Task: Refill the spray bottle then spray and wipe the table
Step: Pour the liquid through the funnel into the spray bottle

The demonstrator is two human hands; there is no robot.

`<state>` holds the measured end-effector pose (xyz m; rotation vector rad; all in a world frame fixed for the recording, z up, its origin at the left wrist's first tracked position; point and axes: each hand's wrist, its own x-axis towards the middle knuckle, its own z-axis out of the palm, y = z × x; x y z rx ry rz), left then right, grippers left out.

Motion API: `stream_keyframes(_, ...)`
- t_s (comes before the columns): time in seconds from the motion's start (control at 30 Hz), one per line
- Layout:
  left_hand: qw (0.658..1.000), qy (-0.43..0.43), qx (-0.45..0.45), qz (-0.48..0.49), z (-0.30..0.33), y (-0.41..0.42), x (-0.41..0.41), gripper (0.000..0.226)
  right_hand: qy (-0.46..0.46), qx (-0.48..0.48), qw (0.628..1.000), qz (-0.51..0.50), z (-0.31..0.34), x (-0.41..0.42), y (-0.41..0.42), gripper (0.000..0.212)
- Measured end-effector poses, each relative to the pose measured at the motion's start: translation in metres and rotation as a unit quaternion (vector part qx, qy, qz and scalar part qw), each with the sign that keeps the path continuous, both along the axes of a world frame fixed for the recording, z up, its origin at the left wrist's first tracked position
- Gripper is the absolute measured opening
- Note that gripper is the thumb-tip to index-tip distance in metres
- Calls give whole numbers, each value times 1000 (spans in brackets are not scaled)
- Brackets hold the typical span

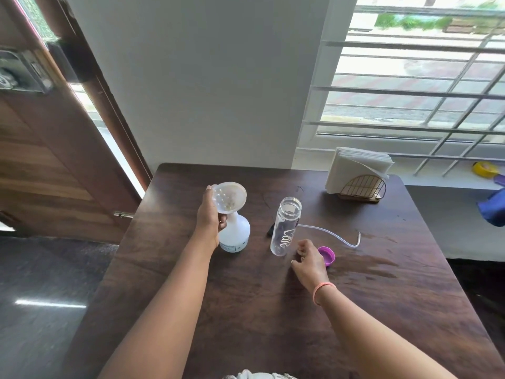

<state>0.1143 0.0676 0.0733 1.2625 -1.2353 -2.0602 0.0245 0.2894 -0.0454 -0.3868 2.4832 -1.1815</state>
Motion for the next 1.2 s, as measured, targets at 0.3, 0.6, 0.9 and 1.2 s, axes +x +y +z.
stream_keyframes(0.3,999,-10,33,-29,-6,-13,0,40,20,14,1000,-14,-4,-1,-1,25)
stream_keyframes(0.6,990,100,84,-44,16,-26,-1,55,29,30,999,-19,0,1,-2,22)
stream_keyframes(0.9,960,178,209,60,-13,-61,29,50,70,36,997,-21,-1,4,-3,14)
stream_keyframes(1.2,951,59,245,177,-103,-44,48,44,213,150,964,-60,14,1,6,26)
